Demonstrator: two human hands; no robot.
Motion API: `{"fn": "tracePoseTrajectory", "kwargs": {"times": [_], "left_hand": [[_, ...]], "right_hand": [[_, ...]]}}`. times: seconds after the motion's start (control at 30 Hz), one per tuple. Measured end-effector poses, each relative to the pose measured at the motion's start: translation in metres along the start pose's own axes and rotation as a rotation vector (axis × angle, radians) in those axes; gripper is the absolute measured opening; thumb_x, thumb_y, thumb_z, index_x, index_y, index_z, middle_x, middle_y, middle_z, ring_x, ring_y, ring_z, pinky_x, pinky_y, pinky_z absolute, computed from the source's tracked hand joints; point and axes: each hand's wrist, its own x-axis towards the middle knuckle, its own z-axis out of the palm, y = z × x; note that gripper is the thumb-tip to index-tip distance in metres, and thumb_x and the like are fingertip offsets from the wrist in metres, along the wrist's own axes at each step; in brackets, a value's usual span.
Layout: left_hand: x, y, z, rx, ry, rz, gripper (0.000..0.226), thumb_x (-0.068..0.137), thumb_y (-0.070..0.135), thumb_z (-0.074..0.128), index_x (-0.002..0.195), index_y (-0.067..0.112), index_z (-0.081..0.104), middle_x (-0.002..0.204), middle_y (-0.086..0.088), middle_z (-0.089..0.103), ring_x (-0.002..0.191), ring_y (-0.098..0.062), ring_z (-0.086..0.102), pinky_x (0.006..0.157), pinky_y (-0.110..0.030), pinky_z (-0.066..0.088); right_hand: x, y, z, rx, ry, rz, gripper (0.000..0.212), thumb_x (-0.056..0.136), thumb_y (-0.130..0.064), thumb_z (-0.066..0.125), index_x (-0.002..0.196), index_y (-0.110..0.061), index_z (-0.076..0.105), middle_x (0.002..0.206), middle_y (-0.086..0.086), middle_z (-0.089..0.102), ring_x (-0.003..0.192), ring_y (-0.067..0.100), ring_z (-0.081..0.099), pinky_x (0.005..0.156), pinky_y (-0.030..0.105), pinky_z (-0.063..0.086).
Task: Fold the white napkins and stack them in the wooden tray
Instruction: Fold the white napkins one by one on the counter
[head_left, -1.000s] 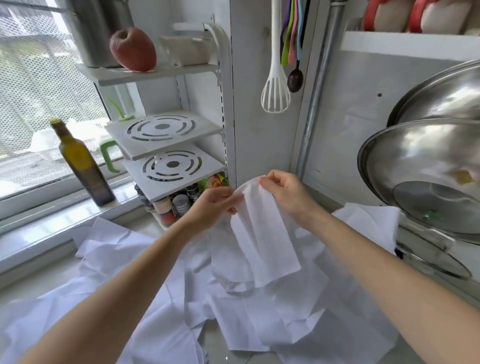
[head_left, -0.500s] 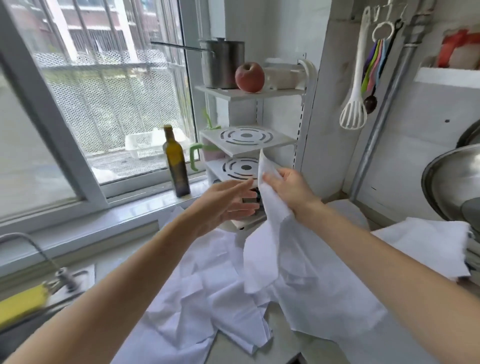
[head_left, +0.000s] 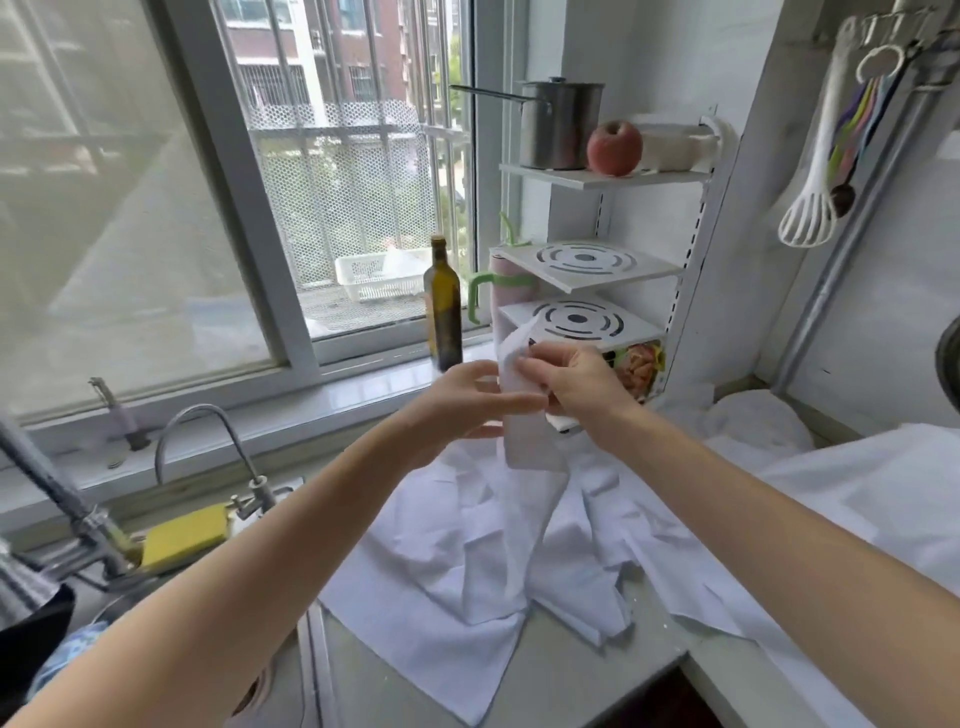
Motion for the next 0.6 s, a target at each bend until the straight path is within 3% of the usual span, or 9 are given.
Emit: {"fn": "tracePoseTrajectory", "kwargs": {"times": [0.07,0.13,0.2,0.27,0.37,0.4,0.47,0.53,0.6], "left_hand": [[-0.005,-0.002,-0.005,0.049,0.025,0.024,0.059,0.076,0.017,0.08,0.127,0.014,0.051,0.107,-0.006,0.071,0.096,-0.014,0.069,0.079,-0.027,0.056],[-0.008,-0.001,-0.011,0.097,0.086,0.063,0.053,0.082,0.004,0.072,0.129,0.011,0.049,0.105,-0.008,0.07,0.082,-0.01,0.068,0.064,-0.018,0.053],[-0.008,0.002,-0.016,0.102,0.14,0.069,0.044,0.088,0.0,0.061,0.13,0.008,0.048,0.106,-0.011,0.07,0.081,-0.012,0.066,0.069,-0.021,0.054],[-0.008,0.003,-0.02,0.127,0.177,0.075,0.043,0.09,0.008,0.063,0.13,0.008,0.049,0.106,-0.013,0.07,0.085,-0.015,0.066,0.074,-0.026,0.054],[-0.008,0.006,-0.018,0.275,0.234,0.119,0.041,0.084,0.026,0.073,0.119,0.011,0.059,0.095,-0.011,0.073,0.075,-0.013,0.066,0.064,-0.024,0.051],[-0.008,0.008,-0.017,0.326,0.255,0.13,0.037,0.084,0.026,0.072,0.115,0.01,0.061,0.093,-0.012,0.073,0.076,-0.016,0.067,0.065,-0.03,0.051],[-0.007,0.01,-0.016,0.404,0.295,0.145,0.028,0.086,0.017,0.065,0.112,0.008,0.064,0.094,-0.015,0.072,0.081,-0.026,0.068,0.07,-0.039,0.053],[-0.005,0.01,-0.016,0.444,0.309,0.165,0.026,0.086,0.007,0.054,0.109,0.008,0.066,0.091,-0.018,0.072,0.075,-0.025,0.065,0.065,-0.035,0.049],[-0.002,0.01,-0.017,0.501,0.319,0.165,0.027,0.088,0.003,0.046,0.104,0.005,0.068,0.089,-0.022,0.069,0.068,-0.021,0.056,0.06,-0.03,0.041]], "right_hand": [[-0.001,-0.006,0.005,0.048,-0.01,-0.008,0.013,0.09,-0.011,0.063,0.097,-0.004,0.071,0.06,-0.004,0.066,0.048,0.005,0.055,0.042,0.016,0.04],[0.002,-0.012,0.008,0.082,-0.031,-0.024,0.018,0.091,-0.01,0.062,0.099,0.004,0.07,0.057,-0.004,0.066,0.043,0.003,0.056,0.039,0.012,0.04],[0.006,-0.017,0.008,0.048,-0.062,-0.046,0.016,0.093,-0.01,0.059,0.097,0.001,0.07,0.07,0.004,0.071,0.056,0.009,0.064,0.049,0.017,0.05],[0.009,-0.02,0.007,0.002,-0.092,-0.064,0.015,0.093,-0.008,0.059,0.099,-0.002,0.071,0.083,0.01,0.072,0.07,0.015,0.068,0.063,0.023,0.056],[0.011,-0.02,0.008,0.007,-0.135,-0.108,0.013,0.09,0.001,0.059,0.099,0.003,0.069,0.066,-0.001,0.071,0.057,0.004,0.065,0.05,0.012,0.049],[0.011,-0.021,0.008,0.009,-0.143,-0.115,0.013,0.09,0.004,0.058,0.098,0.004,0.069,0.061,-0.005,0.07,0.053,0.002,0.064,0.045,0.01,0.045],[0.015,-0.02,0.008,0.024,-0.162,-0.12,0.015,0.089,0.005,0.059,0.099,0.009,0.068,0.064,-0.003,0.07,0.056,0.003,0.065,0.048,0.011,0.047],[0.019,-0.02,0.006,0.025,-0.188,-0.137,0.015,0.088,0.006,0.059,0.099,0.012,0.068,0.066,-0.001,0.07,0.057,0.004,0.065,0.053,0.012,0.048],[0.02,-0.019,0.003,0.005,-0.23,-0.136,0.014,0.088,0.01,0.056,0.096,0.011,0.068,0.06,-0.005,0.067,0.049,0.001,0.059,0.048,0.011,0.044]]}}
